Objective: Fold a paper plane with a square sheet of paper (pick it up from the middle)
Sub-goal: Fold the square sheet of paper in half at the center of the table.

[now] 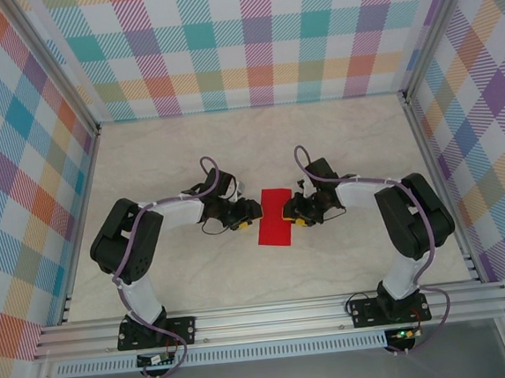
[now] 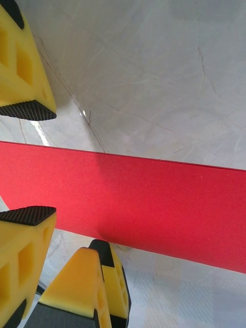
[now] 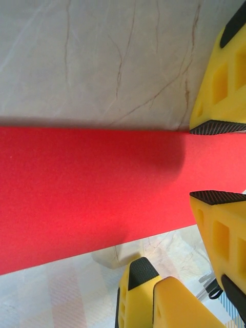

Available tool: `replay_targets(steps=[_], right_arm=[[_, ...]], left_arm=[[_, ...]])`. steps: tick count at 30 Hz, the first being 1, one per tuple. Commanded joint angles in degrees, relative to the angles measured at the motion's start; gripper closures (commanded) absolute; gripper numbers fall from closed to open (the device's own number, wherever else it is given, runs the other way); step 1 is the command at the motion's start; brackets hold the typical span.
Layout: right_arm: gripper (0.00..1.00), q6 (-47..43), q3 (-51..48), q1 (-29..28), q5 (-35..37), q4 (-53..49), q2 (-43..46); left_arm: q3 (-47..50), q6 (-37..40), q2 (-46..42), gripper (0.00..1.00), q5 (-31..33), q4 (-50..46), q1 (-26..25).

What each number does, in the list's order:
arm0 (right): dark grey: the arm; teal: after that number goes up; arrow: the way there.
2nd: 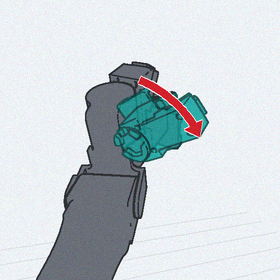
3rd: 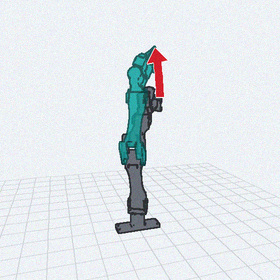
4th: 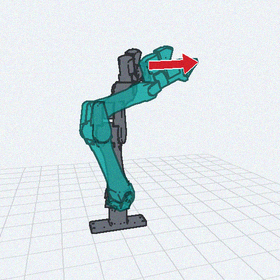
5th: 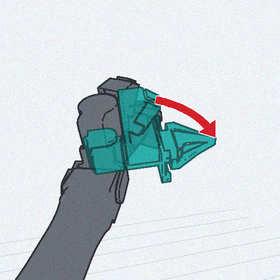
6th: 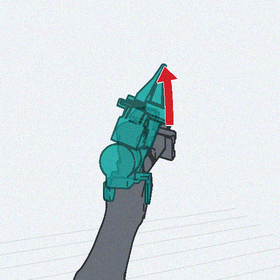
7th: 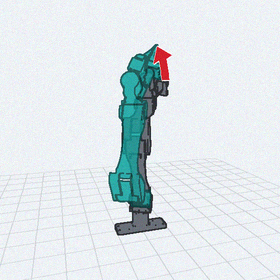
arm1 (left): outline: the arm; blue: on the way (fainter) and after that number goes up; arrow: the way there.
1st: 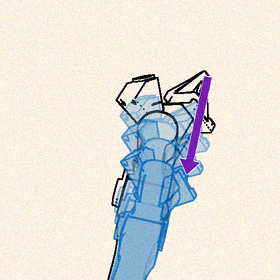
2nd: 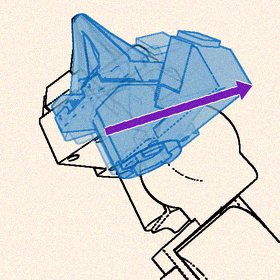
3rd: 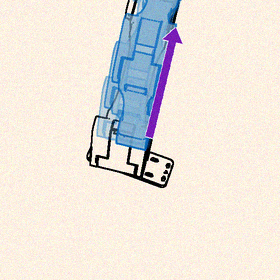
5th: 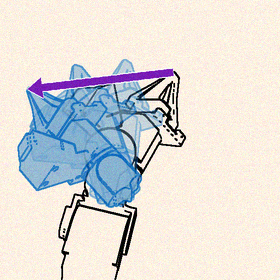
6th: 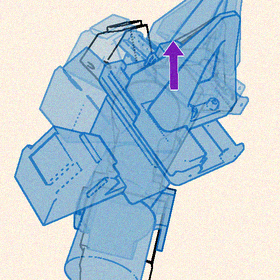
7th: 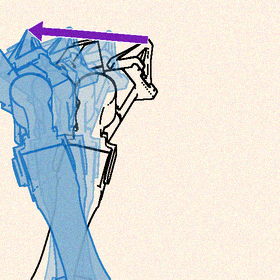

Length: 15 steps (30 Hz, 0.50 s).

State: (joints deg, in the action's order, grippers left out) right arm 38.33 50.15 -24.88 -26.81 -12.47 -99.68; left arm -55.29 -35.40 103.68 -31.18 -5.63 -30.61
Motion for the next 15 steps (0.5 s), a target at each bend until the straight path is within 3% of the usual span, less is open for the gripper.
replay_targets(steps=[1, 15], right_arm=[[0.64, -1.04, 0.4, -0.52, -0.17, 0.14, -0.84], [0.63, -0.8, 1.84, -0.88, -1.29, 0.35, 1.61]], left_arm=[[-1.06, -0.67, 0.57, 0.51, -1.87, 0.6, 0.2], [-0.93, -0.71, 0.43, 0.52, -1.6, 0.72, 0.2]])
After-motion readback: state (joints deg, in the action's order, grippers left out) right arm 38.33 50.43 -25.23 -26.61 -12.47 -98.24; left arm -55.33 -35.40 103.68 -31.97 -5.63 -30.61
